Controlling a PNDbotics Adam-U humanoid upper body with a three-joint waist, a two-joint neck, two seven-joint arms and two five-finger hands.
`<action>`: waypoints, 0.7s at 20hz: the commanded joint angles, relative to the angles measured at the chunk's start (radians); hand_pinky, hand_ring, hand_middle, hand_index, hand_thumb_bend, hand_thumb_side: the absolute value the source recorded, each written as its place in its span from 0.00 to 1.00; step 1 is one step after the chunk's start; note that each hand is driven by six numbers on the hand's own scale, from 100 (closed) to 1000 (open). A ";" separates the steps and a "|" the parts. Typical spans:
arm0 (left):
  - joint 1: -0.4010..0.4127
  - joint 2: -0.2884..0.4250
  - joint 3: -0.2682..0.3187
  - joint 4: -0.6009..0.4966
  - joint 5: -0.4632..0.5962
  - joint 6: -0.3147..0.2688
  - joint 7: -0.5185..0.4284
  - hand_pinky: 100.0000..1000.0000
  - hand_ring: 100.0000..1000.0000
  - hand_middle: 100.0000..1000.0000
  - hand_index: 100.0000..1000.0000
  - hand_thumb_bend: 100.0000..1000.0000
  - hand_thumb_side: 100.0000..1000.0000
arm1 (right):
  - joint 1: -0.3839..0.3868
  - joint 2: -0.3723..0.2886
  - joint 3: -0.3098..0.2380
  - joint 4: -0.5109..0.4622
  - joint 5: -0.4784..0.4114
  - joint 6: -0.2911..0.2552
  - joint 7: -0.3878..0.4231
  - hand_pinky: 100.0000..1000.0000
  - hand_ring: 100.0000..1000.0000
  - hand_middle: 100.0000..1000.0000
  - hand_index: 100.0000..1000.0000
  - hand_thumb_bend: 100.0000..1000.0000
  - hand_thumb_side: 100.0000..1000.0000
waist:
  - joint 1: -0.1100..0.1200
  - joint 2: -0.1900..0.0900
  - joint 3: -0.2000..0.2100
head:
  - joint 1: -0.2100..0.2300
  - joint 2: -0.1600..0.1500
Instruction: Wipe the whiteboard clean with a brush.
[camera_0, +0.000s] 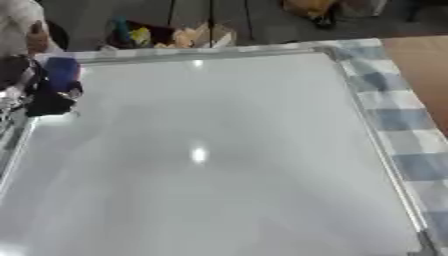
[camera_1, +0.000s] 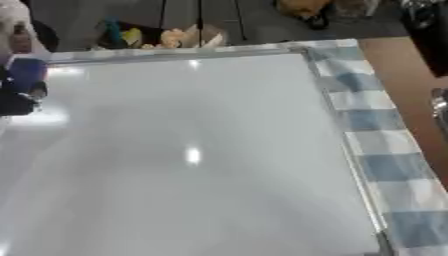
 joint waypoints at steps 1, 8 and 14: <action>-0.028 0.033 0.024 0.022 0.006 0.006 0.015 0.29 0.34 0.29 0.03 0.00 0.47 | -0.018 -0.033 -0.003 -0.015 -0.006 0.001 -0.001 0.81 0.83 0.75 0.84 0.00 1.00 | -0.002 -0.018 -0.002 | 0.003 -0.015; -0.035 0.020 0.026 0.088 0.009 -0.004 0.032 0.29 0.34 0.28 0.03 0.00 0.47 | -0.021 -0.032 -0.003 -0.015 -0.007 0.000 -0.001 0.81 0.83 0.75 0.84 0.00 1.00 | -0.003 -0.013 -0.007 | 0.005 -0.024; -0.043 0.008 0.018 0.123 0.009 -0.013 0.034 0.29 0.34 0.28 0.03 0.00 0.46 | -0.023 -0.030 -0.002 -0.015 -0.007 0.000 0.000 0.81 0.84 0.75 0.84 0.00 1.00 | -0.003 -0.008 -0.012 | 0.008 -0.031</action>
